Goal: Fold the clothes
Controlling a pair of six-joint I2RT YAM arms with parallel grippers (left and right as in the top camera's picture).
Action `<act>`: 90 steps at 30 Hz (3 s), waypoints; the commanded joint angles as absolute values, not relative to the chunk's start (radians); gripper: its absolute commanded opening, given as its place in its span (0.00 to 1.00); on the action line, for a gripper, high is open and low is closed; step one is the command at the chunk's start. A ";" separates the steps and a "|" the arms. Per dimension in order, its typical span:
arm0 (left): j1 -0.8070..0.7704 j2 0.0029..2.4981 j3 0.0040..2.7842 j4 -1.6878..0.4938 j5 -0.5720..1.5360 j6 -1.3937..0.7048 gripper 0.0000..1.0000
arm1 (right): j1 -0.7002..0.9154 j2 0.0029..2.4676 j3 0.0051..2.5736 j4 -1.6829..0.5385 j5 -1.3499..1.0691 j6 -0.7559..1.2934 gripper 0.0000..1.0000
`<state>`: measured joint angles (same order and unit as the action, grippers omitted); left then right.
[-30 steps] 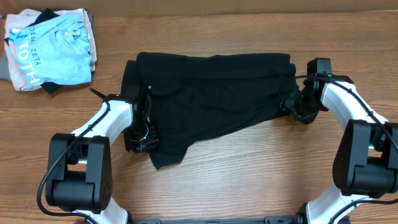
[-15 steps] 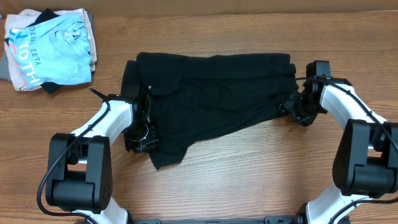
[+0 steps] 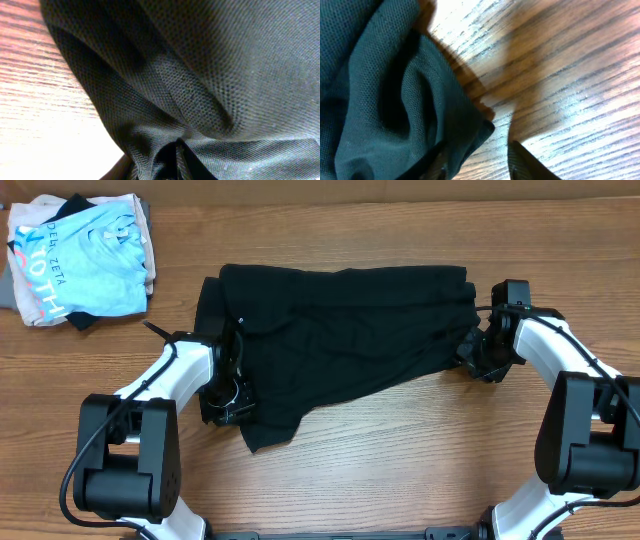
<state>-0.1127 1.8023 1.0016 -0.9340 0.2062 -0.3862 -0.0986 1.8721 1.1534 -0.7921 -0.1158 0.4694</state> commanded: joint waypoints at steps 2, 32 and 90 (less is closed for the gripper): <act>-0.118 1.831 0.990 -0.929 0.200 -0.381 0.24 | -0.102 1.865 1.132 -0.769 -0.103 0.476 0.39; -0.118 1.653 1.045 -1.095 0.204 -0.382 0.04 | -0.171 1.676 1.258 -1.198 0.125 0.652 0.04; -0.118 1.589 0.986 -0.692 0.237 -0.389 0.80 | -0.170 1.336 1.047 -1.045 -0.051 0.567 1.00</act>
